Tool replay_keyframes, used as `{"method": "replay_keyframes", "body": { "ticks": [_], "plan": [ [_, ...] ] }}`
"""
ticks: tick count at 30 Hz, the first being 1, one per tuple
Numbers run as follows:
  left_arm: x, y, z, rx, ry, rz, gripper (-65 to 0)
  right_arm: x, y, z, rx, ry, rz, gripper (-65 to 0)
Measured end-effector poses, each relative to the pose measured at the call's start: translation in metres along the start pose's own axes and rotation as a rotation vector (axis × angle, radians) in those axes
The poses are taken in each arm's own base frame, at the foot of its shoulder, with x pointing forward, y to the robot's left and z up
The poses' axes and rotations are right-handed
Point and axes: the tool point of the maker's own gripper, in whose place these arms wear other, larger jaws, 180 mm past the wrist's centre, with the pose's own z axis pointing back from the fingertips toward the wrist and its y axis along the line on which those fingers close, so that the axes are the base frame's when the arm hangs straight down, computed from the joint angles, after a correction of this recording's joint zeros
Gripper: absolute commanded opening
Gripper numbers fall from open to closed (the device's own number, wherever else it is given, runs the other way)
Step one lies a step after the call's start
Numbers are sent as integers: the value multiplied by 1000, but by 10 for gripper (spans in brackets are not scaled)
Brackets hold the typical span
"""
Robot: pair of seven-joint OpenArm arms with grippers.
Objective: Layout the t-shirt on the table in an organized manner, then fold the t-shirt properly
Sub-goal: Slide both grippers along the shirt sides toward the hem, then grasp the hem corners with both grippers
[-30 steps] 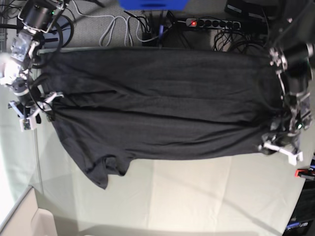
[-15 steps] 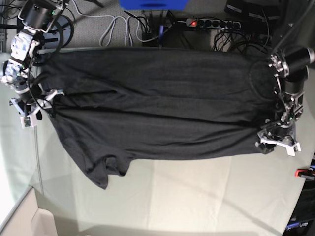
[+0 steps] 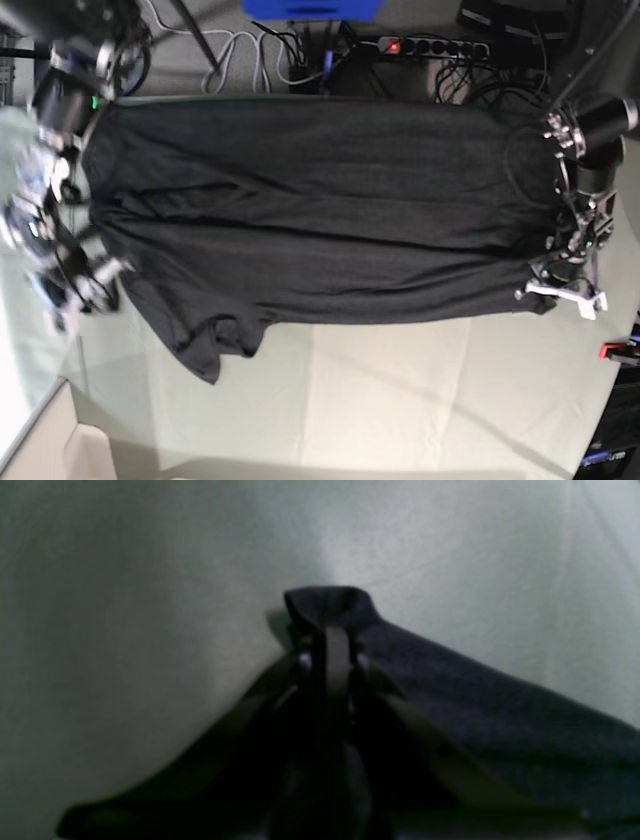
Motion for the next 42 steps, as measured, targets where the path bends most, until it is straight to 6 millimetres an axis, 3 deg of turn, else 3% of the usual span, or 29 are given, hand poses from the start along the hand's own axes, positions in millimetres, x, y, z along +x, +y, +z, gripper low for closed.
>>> {"method": "replay_keyframes", "body": {
  "ticks": [6, 9, 11, 15, 19, 28, 37, 39, 42],
  "plan": [
    [5, 3, 0, 3, -4, -3, -649, 8, 22, -45, 125, 71, -52, -356],
    [5, 3, 0, 3, -6, -3, -649, 30, 37, -59, 174, -12, -84, -323],
    [4, 1, 0, 1, -5, -1, -649, 35, 43, -64, 196, -39, -99, -315],
    [5, 4, 0, 6, -5, -4, -649, 8, 40, -69, 149, -25, -137, -314],
    [5, 4, 0, 5, -7, -4, -649, -16, 19, -71, 12, -6, -146, -314],
    [3, 1, 0, 1, -3, -1, -649, -28, 15, -73, -47, 18, -122, -317],
    [-6, -13, -2, -37, 32, -108, -649, -40, 11, -67, -68, -3, -128, -321],
    [-5, -12, -2, -35, 31, -108, -649, -41, 11, -67, -68, -4, -128, -355],
    [-3, -10, -2, -31, 30, -110, -649, -44, 9, -65, -81, -3, -133, -494]
  ]
}}
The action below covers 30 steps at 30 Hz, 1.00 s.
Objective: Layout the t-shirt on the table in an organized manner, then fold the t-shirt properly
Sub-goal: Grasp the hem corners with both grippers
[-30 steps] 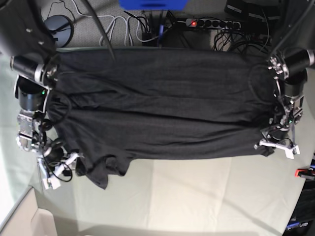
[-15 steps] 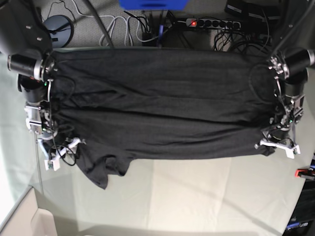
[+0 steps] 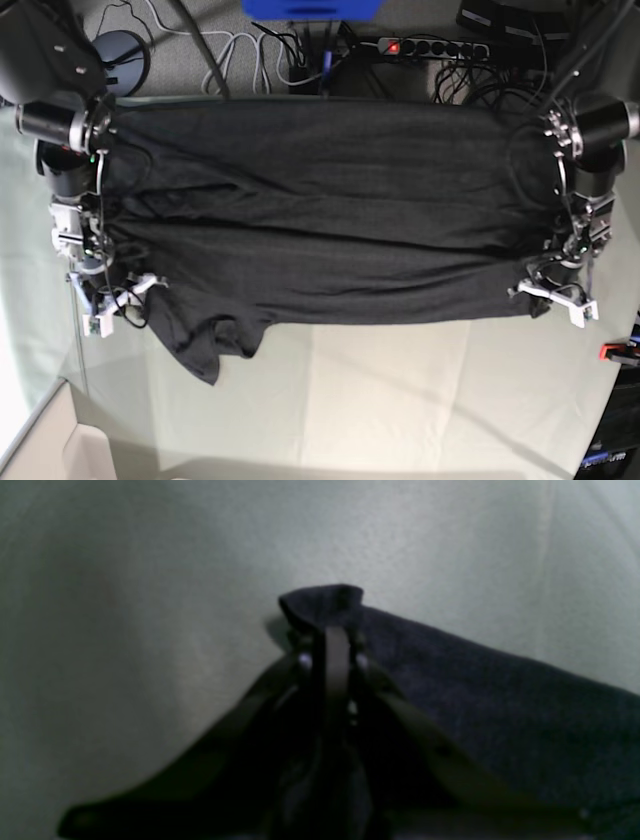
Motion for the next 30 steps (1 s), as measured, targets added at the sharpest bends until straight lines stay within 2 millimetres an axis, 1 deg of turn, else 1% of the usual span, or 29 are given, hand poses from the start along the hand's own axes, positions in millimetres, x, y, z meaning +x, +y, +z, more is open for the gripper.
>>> {"method": "replay_keyframes", "body": {
  "ticks": [2, 3, 5, 6, 8, 10, 11, 12, 15, 17, 18, 20, 22, 24, 28, 30],
  "plan": [
    [0, 1, 0, 1, 0, -1, -649, -1, -2, 1, -4, -3, -3, -631],
    [0, 1, 0, 1, 0, -1, -649, 0, -3, 1, -4, -4, -1, -650],
    [2, 0, 0, -1, -2, -4, -649, 0, -2, 1, -3, -3, -1, -650],
    [7, -2, 0, -6, -9, -10, -649, 0, -2, 1, -3, -1, -1, -650],
    [30, -6, 0, -15, -57, -33, -649, 6, -2, -1, -4, 7, 12, -650],
    [60, -13, 1, -29, -134, -49, -649, 14, -2, -1, -4, 13, 37, -650],
    [75, -17, 2, -38, -166, -60, -649, 22, -3, -1, -7, -8, 44, -650],
    [83, -21, 2, -45, -163, -65, -649, 31, -3, -1, -8, -31, 54, -650],
    [97, -31, 5, -60, -147, -100, -649, 64, -2, 3, 11, -109, 83, -650],
    [106, -36, 9, -67, -150, -120, -649, 77, 0, 4, 26, -104, 107, -650],
    [114, -39, 12, -72, -171, -129, -649, 82, 0, 5, 26, -103, 118, -650],
    [126, -43, 15, -77, -187, -144, -649, 94, -4, 10, 14, -124, 115, -650],
    [135, -46, 18, -80, -199, -155, -649, 104, -16, 18, -19, -159, 95, -650],
    [138, -48, 20, -81, -200, -163, -649, 111, -25, 24, -41, -179, 98, -650],
    [144, -50, 22, -84, -214, -171, -649, 115, -31, 33, -61, -209, 104, -650],
    [144, -50, 22, -84, -215, -171, -649, 114, -29, 38, -51, -221, 115, -650]
  ]
}}
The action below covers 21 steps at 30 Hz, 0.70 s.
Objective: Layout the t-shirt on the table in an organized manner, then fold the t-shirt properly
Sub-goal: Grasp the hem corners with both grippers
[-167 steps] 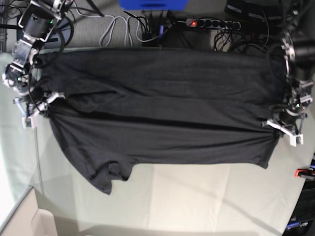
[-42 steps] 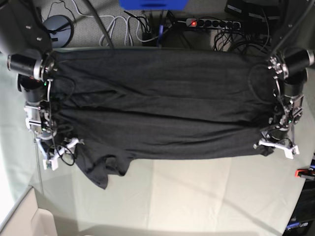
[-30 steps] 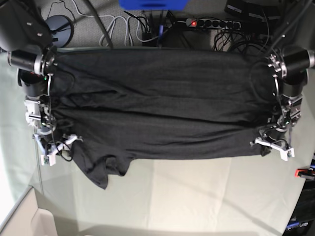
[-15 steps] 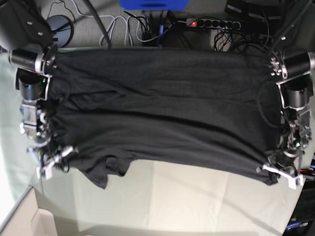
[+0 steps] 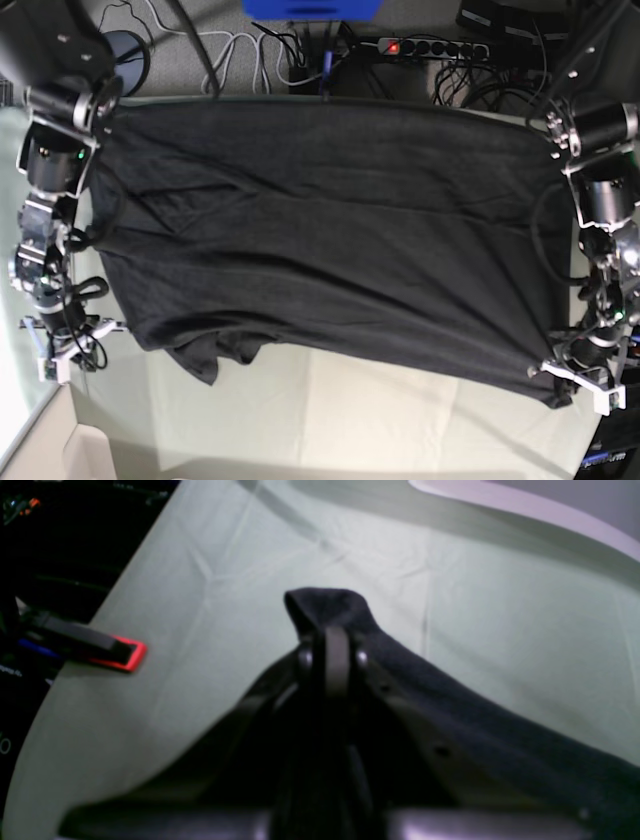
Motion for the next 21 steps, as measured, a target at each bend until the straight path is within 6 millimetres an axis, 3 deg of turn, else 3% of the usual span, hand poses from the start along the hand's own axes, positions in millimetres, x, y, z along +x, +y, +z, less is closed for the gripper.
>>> {"method": "replay_keyframes", "body": {
  "ticks": [4, 6, 11, 13, 17, 21],
  "plan": [
    [-9, 1, 2, 1, 7, 2, -649, -17, 20, 5, 86, 30, 10, -650],
    [-19, 3, 4, 4, 24, 0, -649, -25, 26, 6, 109, 49, 5, -615],
    [-36, 6, 9, 9, 56, -4, -649, -57, 35, -4, 138, 171, -51, -360],
    [-41, 6, 10, 10, 63, -3, -649, -61, 38, -10, 148, 185, -85, -300],
    [-51, 8, 14, 13, 79, -5, -649, -67, 31, -16, 147, 203, -134, -320],
    [-60, 9, 16, 14, 97, -6, -649, -79, 44, -17, 169, 219, -177, -323]
  ]
}}
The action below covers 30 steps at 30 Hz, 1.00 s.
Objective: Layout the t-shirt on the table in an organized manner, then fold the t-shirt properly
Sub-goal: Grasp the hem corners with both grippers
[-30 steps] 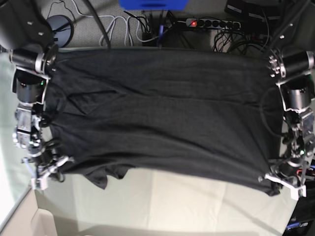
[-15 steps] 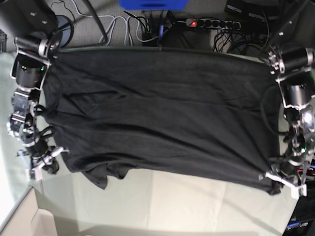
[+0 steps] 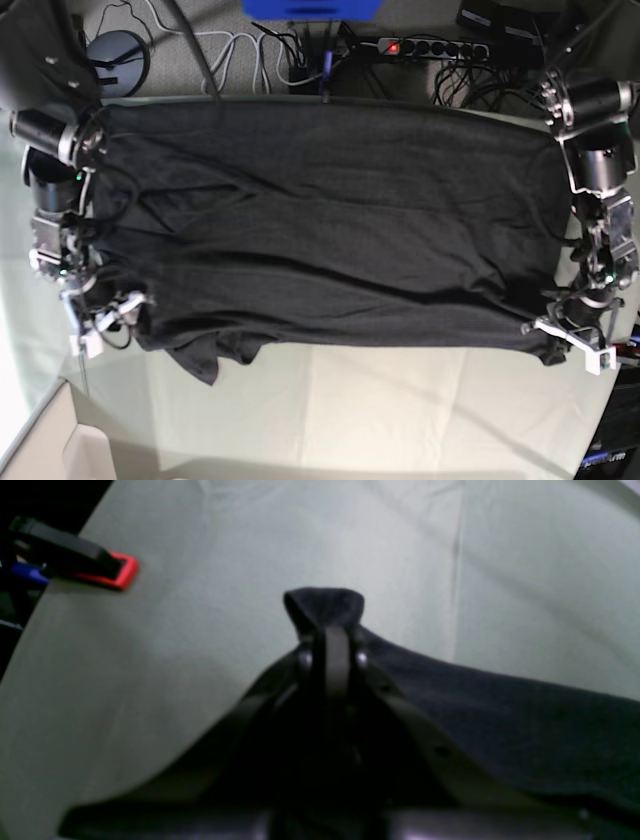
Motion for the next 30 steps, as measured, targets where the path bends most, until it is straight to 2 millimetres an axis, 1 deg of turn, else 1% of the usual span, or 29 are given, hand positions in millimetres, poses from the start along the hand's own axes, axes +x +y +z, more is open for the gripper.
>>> {"method": "replay_keyframes", "body": {
  "ticks": [2, 3, 5, 7, 10, 15, 16, 17, 19, 21, 22, 23, 27, 30],
  "plan": [
    [-3, 0, 1, 0, 4, 0, -649, -4, 2, -1, -1, 4, -3, -323],
    [-6, 0, 1, 0, 9, 1, -649, -5, -1, 0, -19, 0, -6, -323],
    [-11, 2, 3, 4, 19, -2, -649, -5, -13, 0, -91, -5, -10, -324],
    [-15, 3, 3, 5, 27, -3, -649, -5, -19, 1, -116, -3, -10, -334],
    [-14, 2, 3, 3, 25, -1, -649, -6, -17, 0, -121, -3, -14, -348],
    [-15, 2, 4, 4, 26, -1, -649, -9, -10, -2, -112, 1, -19, -352],
    [-16, 3, 4, 5, 29, -2, -649, -13, -9, -3, -110, 7, -25, -352],
    [-17, 3, 4, 5, 30, -2, -649, -21, -8, -3, -108, 25, -29, -352],
    [-17, 3, 4, 5, 30, -1, -649, -27, -3, -5, -97, 10, -25, -356],
    [-18, 2, 4, 3, 30, -1, -649, -31, -1, -6, -90, 33, 5, -385],
    [-18, 2, 4, 4, 32, -1, -649, -31, 0, -6, -88, 38, 16, -417],
    [-19, 2, 4, 4, 33, -2, -649, -32, 0, -6, -88, 37, 20, -456],
    [-19, 2, 4, 4, 33, -1, -649, -32, 2, -7, -85, 39, 19, -645],
    [-18, 2, 4, 4, 32, -1, -649, -31, 2, -7, -85, 39, 20, -650]
  ]
}}
